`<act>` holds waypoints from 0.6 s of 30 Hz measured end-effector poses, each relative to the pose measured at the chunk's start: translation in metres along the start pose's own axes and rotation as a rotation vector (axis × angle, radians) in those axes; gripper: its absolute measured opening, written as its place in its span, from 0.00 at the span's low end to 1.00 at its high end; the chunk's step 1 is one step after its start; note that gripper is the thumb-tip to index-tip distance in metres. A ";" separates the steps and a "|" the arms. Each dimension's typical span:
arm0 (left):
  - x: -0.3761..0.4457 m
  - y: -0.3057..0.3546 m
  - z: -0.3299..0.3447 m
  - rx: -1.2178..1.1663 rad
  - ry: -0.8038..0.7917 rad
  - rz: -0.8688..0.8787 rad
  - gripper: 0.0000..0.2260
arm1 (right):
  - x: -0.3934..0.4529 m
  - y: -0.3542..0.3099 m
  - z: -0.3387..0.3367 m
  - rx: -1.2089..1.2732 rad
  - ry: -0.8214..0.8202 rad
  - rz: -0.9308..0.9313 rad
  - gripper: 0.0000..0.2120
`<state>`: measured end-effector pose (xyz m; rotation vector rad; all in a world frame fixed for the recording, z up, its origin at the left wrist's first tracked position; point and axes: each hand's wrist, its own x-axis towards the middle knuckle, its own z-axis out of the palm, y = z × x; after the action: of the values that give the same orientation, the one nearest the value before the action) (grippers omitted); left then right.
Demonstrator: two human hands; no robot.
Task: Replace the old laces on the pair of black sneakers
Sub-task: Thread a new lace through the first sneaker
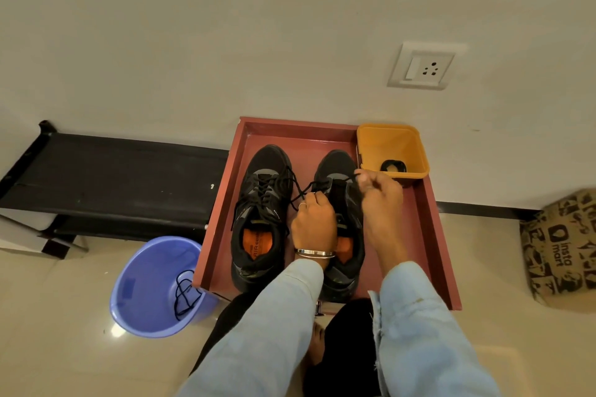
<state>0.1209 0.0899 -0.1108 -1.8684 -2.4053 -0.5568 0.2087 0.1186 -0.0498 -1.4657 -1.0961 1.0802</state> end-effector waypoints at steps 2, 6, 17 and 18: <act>-0.001 0.001 0.000 0.012 -0.013 -0.003 0.11 | -0.010 -0.008 -0.016 0.644 0.004 0.134 0.08; -0.001 0.001 0.000 0.013 -0.030 -0.018 0.11 | -0.011 -0.009 -0.039 0.952 0.133 0.118 0.09; -0.002 0.001 -0.005 0.000 -0.022 0.001 0.13 | 0.013 0.003 0.023 -1.392 -0.260 -0.403 0.11; -0.002 0.001 -0.006 -0.003 -0.018 0.006 0.13 | 0.013 0.004 0.025 -1.382 -0.242 -0.403 0.10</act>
<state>0.1212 0.0868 -0.1058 -1.8888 -2.4109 -0.5452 0.1870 0.1354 -0.0581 -1.9433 -2.4311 0.0740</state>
